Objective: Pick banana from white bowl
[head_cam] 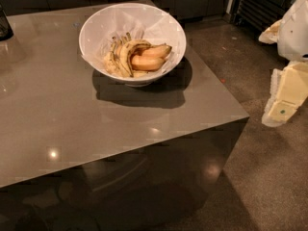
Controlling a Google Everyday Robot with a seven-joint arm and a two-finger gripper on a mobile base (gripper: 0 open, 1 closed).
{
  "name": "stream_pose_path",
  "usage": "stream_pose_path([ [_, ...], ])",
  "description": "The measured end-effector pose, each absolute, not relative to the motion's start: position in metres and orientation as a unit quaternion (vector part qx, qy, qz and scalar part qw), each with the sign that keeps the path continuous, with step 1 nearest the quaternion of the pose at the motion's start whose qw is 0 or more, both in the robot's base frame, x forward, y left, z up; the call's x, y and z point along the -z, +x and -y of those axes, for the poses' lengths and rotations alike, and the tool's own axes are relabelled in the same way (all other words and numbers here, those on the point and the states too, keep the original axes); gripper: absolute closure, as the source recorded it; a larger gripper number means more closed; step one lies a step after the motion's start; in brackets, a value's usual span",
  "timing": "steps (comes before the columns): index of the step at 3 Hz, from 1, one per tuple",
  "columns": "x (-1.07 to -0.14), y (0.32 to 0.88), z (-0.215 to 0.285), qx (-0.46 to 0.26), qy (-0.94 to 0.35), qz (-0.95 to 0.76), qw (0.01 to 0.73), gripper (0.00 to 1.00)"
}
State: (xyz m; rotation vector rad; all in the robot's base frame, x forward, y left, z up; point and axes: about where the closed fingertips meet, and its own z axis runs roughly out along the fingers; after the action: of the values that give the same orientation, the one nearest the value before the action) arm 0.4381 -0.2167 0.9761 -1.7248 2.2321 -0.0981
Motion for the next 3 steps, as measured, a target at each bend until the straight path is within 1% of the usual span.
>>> stream_pose_path([
  [1, -0.976, 0.438, 0.217, 0.034, -0.603, -0.781, 0.159, 0.00],
  [3, -1.001, 0.480, 0.187, 0.048, -0.656, -0.735, 0.163, 0.00],
])
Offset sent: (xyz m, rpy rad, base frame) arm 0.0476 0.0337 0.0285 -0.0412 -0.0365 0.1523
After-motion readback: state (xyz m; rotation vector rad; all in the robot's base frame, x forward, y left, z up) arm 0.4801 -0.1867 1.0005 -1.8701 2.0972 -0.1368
